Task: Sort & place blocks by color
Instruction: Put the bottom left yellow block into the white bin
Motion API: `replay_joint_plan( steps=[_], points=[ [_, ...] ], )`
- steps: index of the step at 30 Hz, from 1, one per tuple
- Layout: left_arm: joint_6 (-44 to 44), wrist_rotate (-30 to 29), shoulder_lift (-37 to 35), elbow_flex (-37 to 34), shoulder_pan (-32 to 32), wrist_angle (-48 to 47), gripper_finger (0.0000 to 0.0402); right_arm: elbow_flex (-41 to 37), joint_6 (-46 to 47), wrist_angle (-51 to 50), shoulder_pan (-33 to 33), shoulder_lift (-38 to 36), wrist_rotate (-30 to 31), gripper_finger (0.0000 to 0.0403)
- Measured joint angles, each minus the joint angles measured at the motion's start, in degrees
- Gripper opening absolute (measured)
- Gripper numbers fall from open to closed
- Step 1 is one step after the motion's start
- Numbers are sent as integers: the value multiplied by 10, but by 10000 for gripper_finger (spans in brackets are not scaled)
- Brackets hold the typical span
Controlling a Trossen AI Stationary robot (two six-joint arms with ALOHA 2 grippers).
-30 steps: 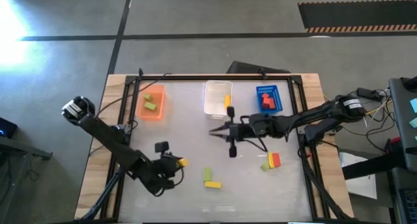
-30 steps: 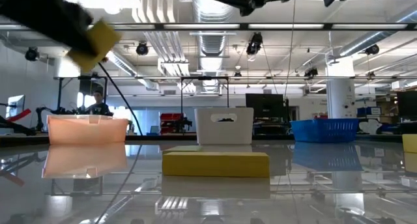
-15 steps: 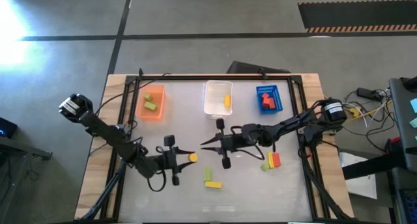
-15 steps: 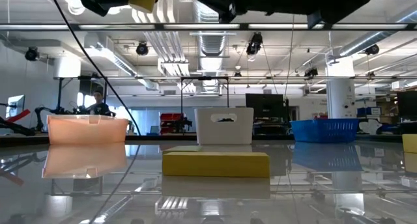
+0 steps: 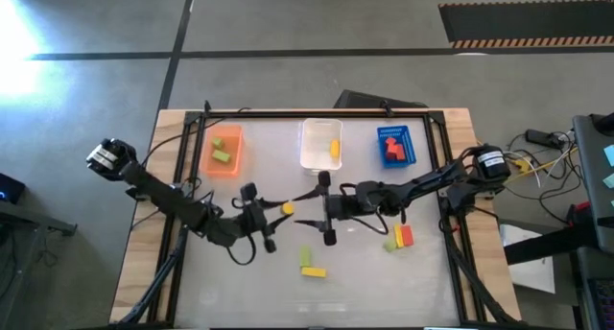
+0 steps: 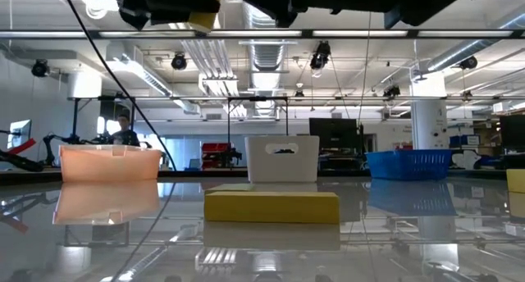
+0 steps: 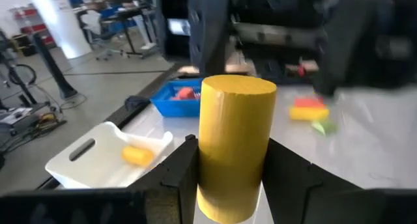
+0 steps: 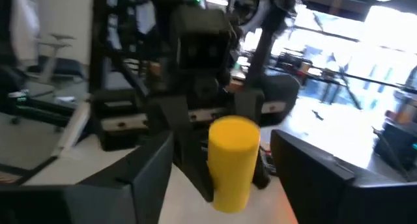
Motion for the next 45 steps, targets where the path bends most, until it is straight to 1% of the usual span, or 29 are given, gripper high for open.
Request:
replay_joint_plan(
  steps=[5, 7, 10, 15, 17, 19, 20, 25, 29, 31, 33, 35, 38, 40, 43, 45],
  points=[
    [18, 5, 26, 1, 23, 37, 116, 20, 0, -3, 0, 23, 29, 264],
    [28, 12, 39, 1, 26, 51, 116, 28, -3, -5, 0, 29, 46, 261],
    [34, 13, 47, 1, 26, 64, 116, 34, -14, -6, 0, 33, 53, 247],
    [35, 13, 42, 1, 26, 66, 116, 33, -14, -6, 0, 32, 55, 200],
    [35, 13, 41, 1, 26, 66, 116, 33, -14, -6, 0, 32, 55, 169],
    [36, 12, 41, 1, 26, 66, 118, 33, -12, -5, 0, 32, 53, 128],
    [36, 11, 41, 1, 26, 65, 124, 33, -12, -5, 0, 32, 53, 116],
    [47, 11, 41, 1, 26, 66, 174, 33, -23, -18, 0, 32, 53, 116],
    [79, 11, 41, 1, 26, 64, 199, 37, -25, -53, 0, 27, 53, 116],
    [95, 12, 41, 1, 26, 59, 205, 41, -30, -94, 0, 18, 59, 116],
    [104, 11, 39, 1, 26, 43, 207, 48, -30, -148, 0, 7, 82, 116],
    [105, 10, 38, 1, 26, 29, 208, 58, -30, -222, -1, -9, 110, 116],
    [105, -10, 27, 1, 25, 3, 209, 84, -25, -354, -13, -29, 149, 116],
    [108, -23, 21, 1, 26, -14, 210, 114, -10, -449, -30, -37, 170, 116],
    [127, -43, 4, 0, 27, -33, 210, 170, 17, -572, -69, -38, 173, 116],
    [149, -53, -9, -1, 29, -41, 210, 196, 25, -620, -99, -29, 174, 116]
  ],
)
